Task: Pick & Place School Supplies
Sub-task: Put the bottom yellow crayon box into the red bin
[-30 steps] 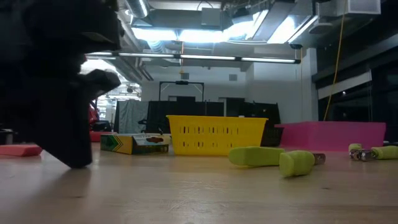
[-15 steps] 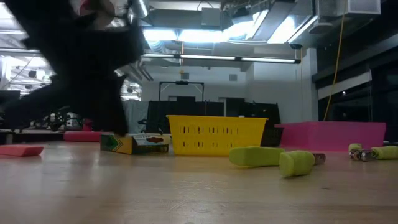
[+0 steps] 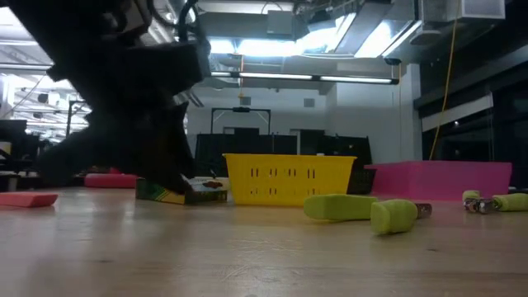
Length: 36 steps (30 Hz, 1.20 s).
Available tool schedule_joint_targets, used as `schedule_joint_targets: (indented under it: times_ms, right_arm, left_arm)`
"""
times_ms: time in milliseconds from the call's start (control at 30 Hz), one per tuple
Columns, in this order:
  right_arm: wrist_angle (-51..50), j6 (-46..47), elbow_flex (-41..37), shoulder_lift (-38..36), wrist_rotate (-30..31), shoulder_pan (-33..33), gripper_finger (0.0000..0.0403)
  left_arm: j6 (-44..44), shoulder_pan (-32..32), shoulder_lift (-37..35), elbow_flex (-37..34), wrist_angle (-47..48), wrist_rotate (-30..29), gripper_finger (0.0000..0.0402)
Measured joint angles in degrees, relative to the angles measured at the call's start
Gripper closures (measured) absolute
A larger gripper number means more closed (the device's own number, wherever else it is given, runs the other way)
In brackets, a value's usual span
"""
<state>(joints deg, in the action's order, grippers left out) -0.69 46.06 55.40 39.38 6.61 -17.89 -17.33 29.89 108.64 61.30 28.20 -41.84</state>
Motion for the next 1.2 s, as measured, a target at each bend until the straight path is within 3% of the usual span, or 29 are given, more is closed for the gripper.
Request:
schedule_joint_targets:
  times_ms: [233, 467, 600, 767, 933, 1200]
  right_arm:
    - [-0.2, 0.0, 0.0, 0.0, 0.0, 0.0, 0.0207]
    - [-0.2, 0.1, 0.0, 0.0, 0.0, 0.0, 0.0207]
    - [-0.2, 0.6, 0.0, 0.0, 0.0, 0.0, 0.0207]
    - [-0.2, 1.3, 0.0, 0.1, 0.0, 0.0, 0.0207]
    - [0.4, 1.5, 0.0, 0.1, 0.0, 0.0, 0.0207]
    - [0.9, 0.9, 0.0, 0.5, 0.0, 0.0, 0.0207]
  left_arm:
    - [1.8, -0.2, 3.1, 0.0, -0.7, -3.2, 0.0253]
    - [5.1, -1.8, 3.7, 0.0, -1.1, -10.6, 0.0265]
    - [5.1, -3.6, 3.7, 0.0, -1.0, -11.0, 0.0273]
    - [5.1, -5.7, 3.7, 0.0, 1.0, -14.7, 0.0313]
    - [0.7, -7.7, 3.6, 0.3, 5.9, -12.4, 0.0391]
    - [-12.2, -8.7, 0.2, 5.6, 19.3, -13.7, 0.0399]
